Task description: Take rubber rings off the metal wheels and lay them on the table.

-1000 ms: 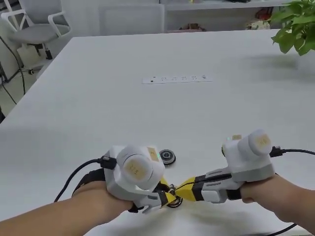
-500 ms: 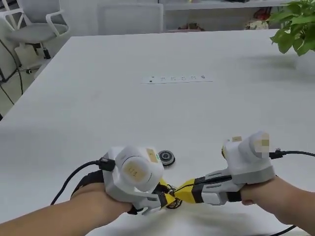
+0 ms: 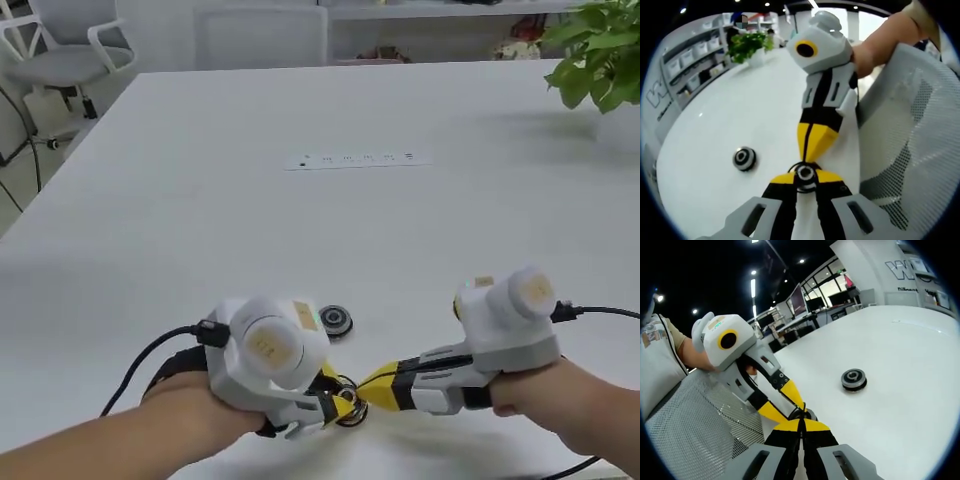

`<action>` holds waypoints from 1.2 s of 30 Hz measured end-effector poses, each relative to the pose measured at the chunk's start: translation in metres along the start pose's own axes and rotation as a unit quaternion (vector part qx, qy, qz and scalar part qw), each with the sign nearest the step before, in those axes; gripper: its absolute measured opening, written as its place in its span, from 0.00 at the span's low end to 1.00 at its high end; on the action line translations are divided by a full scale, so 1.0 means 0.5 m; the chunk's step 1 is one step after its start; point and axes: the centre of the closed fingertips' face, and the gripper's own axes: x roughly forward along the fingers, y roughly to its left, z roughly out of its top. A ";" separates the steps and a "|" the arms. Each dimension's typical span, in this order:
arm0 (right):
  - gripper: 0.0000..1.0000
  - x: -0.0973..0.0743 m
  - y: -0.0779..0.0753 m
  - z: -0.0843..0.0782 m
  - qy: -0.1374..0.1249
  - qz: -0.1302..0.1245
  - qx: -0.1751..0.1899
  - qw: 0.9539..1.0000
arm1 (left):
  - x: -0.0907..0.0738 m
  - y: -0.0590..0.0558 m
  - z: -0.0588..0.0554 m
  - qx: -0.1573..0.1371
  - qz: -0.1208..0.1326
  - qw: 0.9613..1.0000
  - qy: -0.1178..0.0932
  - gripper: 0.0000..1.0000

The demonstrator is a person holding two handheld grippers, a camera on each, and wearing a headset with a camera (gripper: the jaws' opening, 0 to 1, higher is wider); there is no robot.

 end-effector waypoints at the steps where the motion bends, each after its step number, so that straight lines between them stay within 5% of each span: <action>1: 0.00 -0.001 0.000 0.001 -0.001 0.000 0.000 1.000 | -0.002 0.000 0.001 0.000 -0.001 1.000 -0.001 0.15; 19: 0.00 -0.013 0.003 0.019 -0.014 0.000 0.002 1.000 | -0.052 -0.005 0.017 -0.005 -0.010 1.000 -0.013 0.27; 36: 0.00 -0.020 0.013 0.077 -0.032 0.001 -0.006 0.999 | -0.134 0.021 0.023 -0.028 0.018 0.998 -0.046 0.40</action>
